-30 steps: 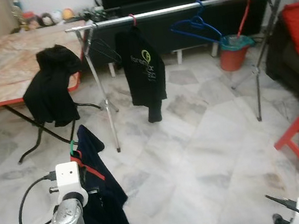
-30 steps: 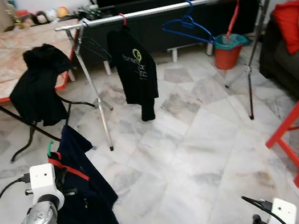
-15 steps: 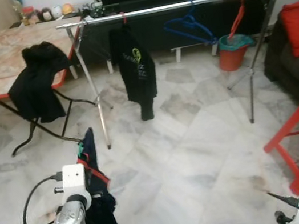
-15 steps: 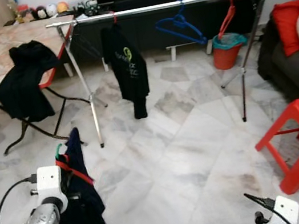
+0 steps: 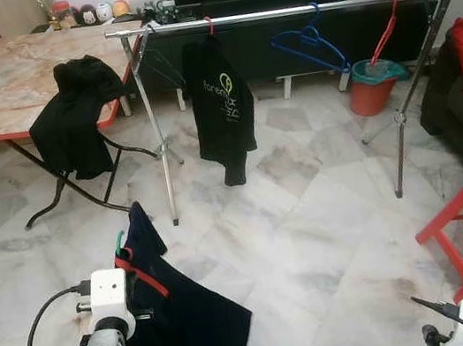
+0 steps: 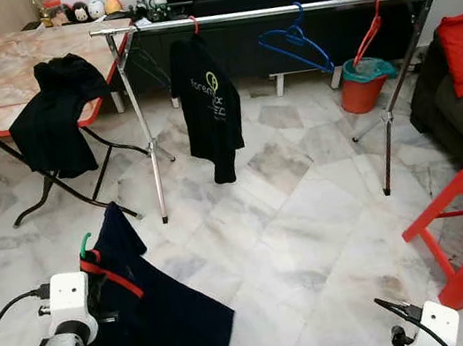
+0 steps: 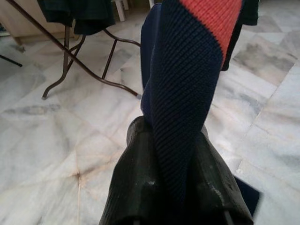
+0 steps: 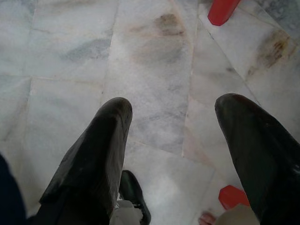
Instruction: Hang hanger
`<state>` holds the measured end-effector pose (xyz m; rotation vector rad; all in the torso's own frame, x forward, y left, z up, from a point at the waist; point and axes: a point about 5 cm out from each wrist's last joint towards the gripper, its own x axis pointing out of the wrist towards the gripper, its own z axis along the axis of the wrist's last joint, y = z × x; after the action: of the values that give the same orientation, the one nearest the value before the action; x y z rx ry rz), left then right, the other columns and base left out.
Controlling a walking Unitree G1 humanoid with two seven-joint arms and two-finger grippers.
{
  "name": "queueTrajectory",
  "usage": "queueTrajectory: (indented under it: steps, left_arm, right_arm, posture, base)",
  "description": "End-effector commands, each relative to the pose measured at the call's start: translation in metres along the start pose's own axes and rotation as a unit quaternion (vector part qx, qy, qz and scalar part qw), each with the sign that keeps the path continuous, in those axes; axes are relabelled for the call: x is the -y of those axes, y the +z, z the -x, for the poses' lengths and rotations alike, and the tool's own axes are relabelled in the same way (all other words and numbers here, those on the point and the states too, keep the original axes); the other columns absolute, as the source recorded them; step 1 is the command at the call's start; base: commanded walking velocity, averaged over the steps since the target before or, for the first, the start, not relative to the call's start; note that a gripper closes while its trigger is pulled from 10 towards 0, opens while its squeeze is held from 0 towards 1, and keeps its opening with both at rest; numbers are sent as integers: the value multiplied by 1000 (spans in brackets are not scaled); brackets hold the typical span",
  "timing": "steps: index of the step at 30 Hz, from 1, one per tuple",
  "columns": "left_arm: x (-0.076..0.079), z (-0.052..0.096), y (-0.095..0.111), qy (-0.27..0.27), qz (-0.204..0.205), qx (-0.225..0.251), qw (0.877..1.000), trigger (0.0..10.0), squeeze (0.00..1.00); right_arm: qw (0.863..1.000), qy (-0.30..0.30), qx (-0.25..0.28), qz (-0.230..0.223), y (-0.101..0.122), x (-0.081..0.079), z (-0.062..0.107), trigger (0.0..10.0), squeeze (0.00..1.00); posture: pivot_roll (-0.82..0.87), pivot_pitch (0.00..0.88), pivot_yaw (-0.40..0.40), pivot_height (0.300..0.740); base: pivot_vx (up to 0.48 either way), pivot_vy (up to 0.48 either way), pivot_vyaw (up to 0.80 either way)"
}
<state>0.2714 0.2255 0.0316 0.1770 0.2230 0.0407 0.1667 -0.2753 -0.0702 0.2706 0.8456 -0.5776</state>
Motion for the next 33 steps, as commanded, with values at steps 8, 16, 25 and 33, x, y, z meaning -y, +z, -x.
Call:
queueTrajectory:
  steps: [8, 16, 25, 33]
  left_arm:
    - [11, -5, 13, -24, -2, 32, 999, 10000, 0]
    - [19, -5, 14, -36, 0, 33, 999, 10000, 0]
    - [34, 0, 11, -54, 4, 35, 998, 10000, 0]
    - [36, 7, 10, -54, 9, 35, 998, 10000, 0]
  right_arm:
    - [1000, -10, -2, -5, 0, 4, 0, 10000, 0]
    - [1000, -10, -3, 1, 0, 6, 0, 10000, 0]
    - [999, -34, 6, -10, 4, 19, 1, 10000, 0]
    - [999, -45, 14, -22, 10, 23, 0, 10000, 0]
  posture:
    - [-70, 0, -36, 740]
    - [-69, 0, -37, 740]
    - [-29, 0, -56, 740]
    - [8, 0, -64, 740]
  base:
    - [276, 0, -52]
    - [311, 0, -684]
    - [320, 0, 0]
    - [323, 0, 0]
